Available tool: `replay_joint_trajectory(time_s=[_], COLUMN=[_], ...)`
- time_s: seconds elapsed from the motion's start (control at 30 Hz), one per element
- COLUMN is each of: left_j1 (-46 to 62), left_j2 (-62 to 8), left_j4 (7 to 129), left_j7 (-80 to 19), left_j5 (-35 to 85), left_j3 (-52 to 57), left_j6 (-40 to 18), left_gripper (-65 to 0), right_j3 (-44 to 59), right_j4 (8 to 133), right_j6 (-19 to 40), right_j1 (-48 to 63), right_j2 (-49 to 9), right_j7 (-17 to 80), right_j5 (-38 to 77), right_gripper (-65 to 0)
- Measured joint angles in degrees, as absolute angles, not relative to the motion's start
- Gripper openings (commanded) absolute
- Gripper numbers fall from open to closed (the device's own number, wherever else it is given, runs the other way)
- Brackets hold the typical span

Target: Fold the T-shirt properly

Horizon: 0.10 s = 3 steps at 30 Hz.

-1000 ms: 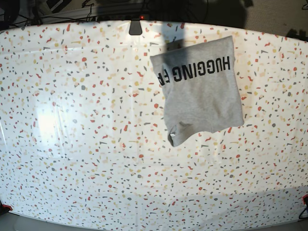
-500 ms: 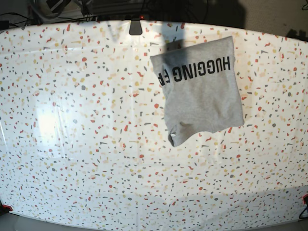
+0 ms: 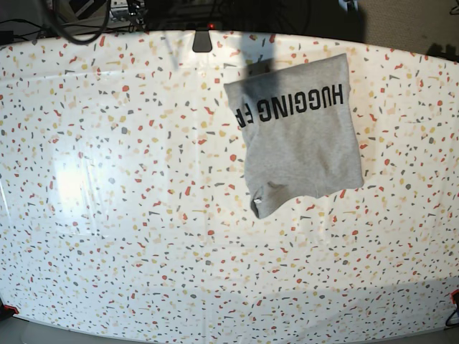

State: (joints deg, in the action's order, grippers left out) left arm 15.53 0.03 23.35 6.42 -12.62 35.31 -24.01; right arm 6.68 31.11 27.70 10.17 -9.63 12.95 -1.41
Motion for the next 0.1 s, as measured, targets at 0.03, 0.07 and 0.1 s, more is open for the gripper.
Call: replay_joint_trajectory(time_s=[0.03, 0.07, 0.1], left_j1=[15.53, 15.51, 15.49], left_j2=[0.19, 0.21, 0.43], left_j4=[23.35, 23.35, 23.38], left_j7=[6.48, 6.46, 6.50], left_j5=[-12.62, -12.64, -12.62], left_j3=[35.31, 35.31, 35.31], left_j6=[-23.90, -23.92, -23.90], left_gripper=[-58.2, -58.2, -58.2], right_j3=[6.68, 6.68, 6.68], right_j4=[31.11, 31.11, 31.11], right_j6=[27.73, 27.75, 27.77], right_j1=[10.22, 10.33, 10.33], right_j2=[-9.52, -9.52, -9.52], right_j7=[12.91, 12.97, 13.06], right_j5=[-1.39, -1.41, -1.41], right_gripper=[-65.0, -65.0, -65.0])
